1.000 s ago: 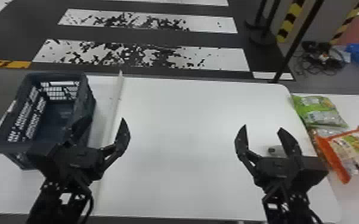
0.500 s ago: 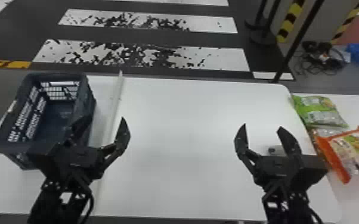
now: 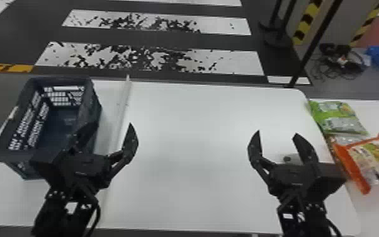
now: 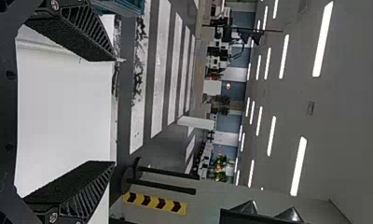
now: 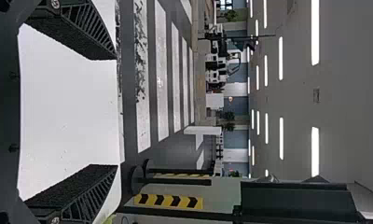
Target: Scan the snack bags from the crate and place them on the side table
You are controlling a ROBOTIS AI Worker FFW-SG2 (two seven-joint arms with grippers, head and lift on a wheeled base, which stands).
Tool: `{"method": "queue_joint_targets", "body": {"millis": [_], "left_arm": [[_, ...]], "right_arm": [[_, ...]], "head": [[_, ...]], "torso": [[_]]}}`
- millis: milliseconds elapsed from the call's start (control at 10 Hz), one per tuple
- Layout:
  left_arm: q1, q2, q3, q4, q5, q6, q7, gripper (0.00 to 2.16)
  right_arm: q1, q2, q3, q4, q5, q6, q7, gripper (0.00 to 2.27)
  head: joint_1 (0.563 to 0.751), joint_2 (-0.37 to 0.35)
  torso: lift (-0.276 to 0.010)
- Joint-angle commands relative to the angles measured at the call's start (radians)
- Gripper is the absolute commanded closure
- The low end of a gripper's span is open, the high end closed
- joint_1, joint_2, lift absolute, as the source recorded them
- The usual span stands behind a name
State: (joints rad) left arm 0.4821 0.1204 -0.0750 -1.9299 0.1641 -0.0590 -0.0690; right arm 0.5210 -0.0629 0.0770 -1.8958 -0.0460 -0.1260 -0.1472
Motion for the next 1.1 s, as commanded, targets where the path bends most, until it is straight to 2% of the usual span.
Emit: {"method": "queue_joint_targets", "body": {"millis": [0, 1000], "left_arm": [[0.000, -0.001, 0.000, 0.003, 0.000, 0.000, 0.000, 0.08], [0.001, -0.004, -0.002, 0.003, 0.000, 0.000, 0.000, 0.08]], "right_arm": [[-0.001, 0.000, 0.000, 0.001, 0.000, 0.000, 0.000, 0.05], [-0.001, 0.000, 0.003, 0.000, 0.000, 0.000, 0.001, 0.06]], "head": [[0.695, -0.047], [0.695, -0.047]], "torso": [[-0.050], [-0.050]]}}
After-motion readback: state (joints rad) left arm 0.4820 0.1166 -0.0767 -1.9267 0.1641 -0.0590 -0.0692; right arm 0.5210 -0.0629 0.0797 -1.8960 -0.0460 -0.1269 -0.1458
